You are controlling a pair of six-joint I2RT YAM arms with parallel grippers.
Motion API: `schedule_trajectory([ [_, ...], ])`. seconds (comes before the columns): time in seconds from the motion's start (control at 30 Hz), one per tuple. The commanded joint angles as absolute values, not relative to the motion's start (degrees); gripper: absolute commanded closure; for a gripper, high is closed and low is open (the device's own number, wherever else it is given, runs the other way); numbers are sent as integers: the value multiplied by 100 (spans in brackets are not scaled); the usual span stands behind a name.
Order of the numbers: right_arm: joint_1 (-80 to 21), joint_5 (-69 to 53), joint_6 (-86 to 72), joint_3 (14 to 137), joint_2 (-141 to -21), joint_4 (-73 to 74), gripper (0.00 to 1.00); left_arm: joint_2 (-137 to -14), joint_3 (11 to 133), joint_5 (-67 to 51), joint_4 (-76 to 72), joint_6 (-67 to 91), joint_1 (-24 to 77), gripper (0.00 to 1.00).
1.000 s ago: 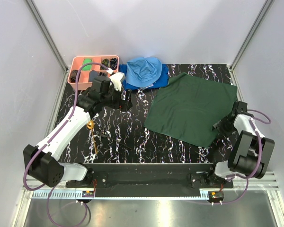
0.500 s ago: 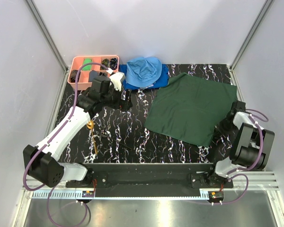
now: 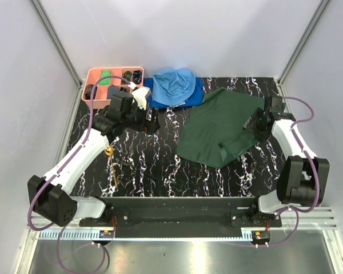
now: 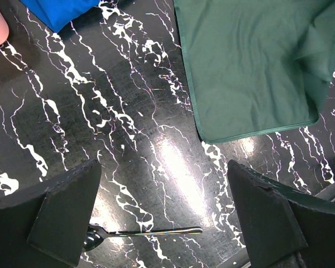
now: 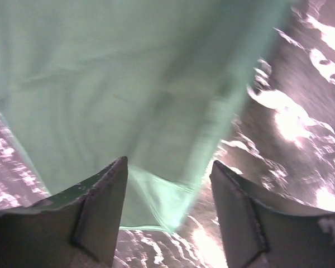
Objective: Fold the napkin, place the utensils inside, and roll it up
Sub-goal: Fold the napkin
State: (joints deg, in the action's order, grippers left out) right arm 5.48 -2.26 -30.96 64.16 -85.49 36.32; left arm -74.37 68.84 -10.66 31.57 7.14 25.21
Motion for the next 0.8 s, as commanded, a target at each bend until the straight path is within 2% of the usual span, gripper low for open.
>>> schedule_trajectory([
  [0.0,624,439,-3119,5828,-7973,3973,29,-7365,6882,-1265,2883,800,2496,2],
  [0.2,791,-113,-3356,5142,-8041,3613,43,-7409,6864,-1406,2857,853,2496,2],
  [0.37,704,-1142,-3717,4782,-8209,2841,55,-7427,6864,-1371,2848,844,2496,2],
  [0.77,150,-1248,-4131,4535,-8631,2136,64,-7497,6864,-1424,2856,870,2496,2],
])
